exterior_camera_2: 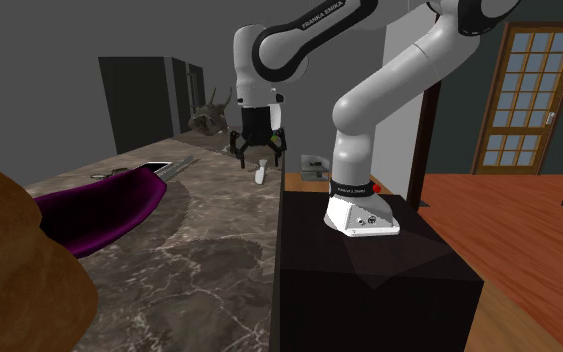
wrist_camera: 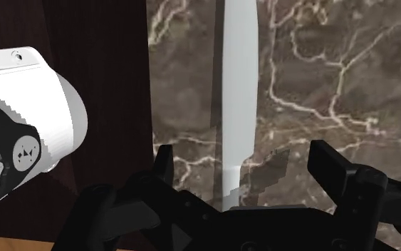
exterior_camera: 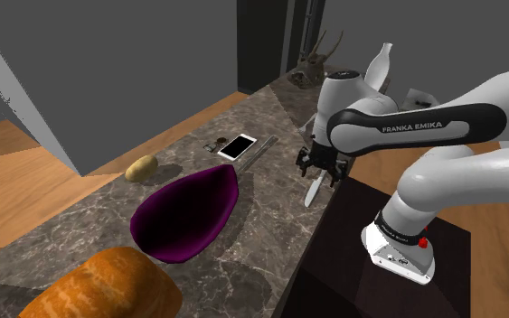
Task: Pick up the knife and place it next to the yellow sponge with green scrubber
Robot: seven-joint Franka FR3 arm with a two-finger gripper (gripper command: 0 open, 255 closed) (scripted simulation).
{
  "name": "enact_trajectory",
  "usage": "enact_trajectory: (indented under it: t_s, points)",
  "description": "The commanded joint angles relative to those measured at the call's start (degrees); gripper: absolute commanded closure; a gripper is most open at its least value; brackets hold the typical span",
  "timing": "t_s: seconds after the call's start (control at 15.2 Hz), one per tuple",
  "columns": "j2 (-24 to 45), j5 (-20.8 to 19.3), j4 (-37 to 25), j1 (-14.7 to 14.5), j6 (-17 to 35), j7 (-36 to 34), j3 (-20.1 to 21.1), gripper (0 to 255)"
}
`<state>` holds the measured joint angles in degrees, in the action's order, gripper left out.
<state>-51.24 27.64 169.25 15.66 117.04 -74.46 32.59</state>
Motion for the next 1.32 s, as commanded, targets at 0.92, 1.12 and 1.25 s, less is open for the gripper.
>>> enact_trajectory:
  t_s: [0.92, 1.12, 1.25]
  points:
    - [0.1, 0.0, 0.0, 0.0, 0.1, 0.0, 0.0, 255]
    - [-1.6, -1.2, -1.5, 0.3, -3.0, -0.1, -1.2, 255]
    - [-2.6, -2.0, -2.6, 0.5, -5.0, -0.2, -2.0, 255]
